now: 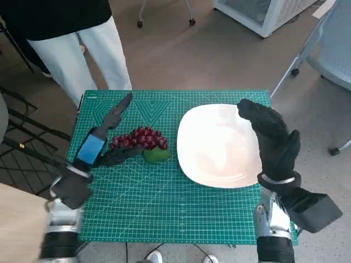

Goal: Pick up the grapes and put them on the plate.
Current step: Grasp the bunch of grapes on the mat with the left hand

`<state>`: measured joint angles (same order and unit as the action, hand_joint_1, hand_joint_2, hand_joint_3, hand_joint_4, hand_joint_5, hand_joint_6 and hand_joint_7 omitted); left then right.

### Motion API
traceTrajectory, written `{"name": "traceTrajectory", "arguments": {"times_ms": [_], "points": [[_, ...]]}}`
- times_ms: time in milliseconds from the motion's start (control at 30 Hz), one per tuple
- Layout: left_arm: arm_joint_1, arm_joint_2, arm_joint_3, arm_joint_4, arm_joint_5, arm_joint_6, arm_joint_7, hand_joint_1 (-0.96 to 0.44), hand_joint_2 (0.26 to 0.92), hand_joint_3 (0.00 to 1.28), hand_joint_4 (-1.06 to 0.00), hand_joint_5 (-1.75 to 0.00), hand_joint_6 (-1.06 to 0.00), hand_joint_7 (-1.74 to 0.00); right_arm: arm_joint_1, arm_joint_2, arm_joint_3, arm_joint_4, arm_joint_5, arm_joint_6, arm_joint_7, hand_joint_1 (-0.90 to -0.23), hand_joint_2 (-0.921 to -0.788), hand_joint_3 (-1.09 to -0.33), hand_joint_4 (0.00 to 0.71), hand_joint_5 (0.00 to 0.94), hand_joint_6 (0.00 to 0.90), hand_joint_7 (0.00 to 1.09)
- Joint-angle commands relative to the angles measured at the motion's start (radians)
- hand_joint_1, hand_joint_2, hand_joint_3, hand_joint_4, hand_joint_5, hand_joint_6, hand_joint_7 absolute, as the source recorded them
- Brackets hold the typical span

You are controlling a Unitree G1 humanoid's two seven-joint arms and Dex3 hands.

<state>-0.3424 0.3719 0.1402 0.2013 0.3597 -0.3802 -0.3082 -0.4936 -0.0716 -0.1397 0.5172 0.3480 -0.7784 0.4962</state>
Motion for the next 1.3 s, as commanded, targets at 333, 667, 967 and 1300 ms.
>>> {"name": "traceTrajectory", "arguments": {"times_ms": [333, 667, 967, 1300], "points": [[0.003, 0.065, -0.152, -0.206, 0.222, 0.305, -0.004, -0.53, 0.732, 0.00, 0.00, 0.00, -0.07, -0.02, 0.011, 0.001, -0.001, 0.013, -0.005, 0.002, 0.006, -0.670, -0.921, -0.718, 0.438, 0.002, -0.001, 0.48], [-0.068, 0.070, -0.234, -0.125, 0.260, 0.357, 0.018, -0.52, 0.729, 0.00, 0.00, 0.00, -0.11, -0.03, 0.008, -0.005, -0.007, 0.027, -0.006, -0.008, 0.008, -0.668, -0.921, -0.729, 0.439, 0.002, -0.001, 0.48], [-0.167, 0.052, -0.310, -0.006, 0.288, 0.435, 0.016, -0.43, 0.725, 0.00, 0.00, 0.00, -0.16, -0.03, -0.003, -0.006, -0.014, 0.055, -0.001, -0.017, 0.015, -0.672, -0.921, -0.731, 0.438, 0.001, 0.003, 0.48], [-0.290, 0.020, -0.399, 0.150, 0.303, 0.530, 0.007, -0.30, 0.715, 0.00, 0.00, 0.00, -0.18, -0.02, 0.006, -0.003, -0.010, 0.036, -0.005, -0.015, 0.011, -0.674, -0.921, -0.728, 0.439, 0.002, 0.007, 0.48]]}}
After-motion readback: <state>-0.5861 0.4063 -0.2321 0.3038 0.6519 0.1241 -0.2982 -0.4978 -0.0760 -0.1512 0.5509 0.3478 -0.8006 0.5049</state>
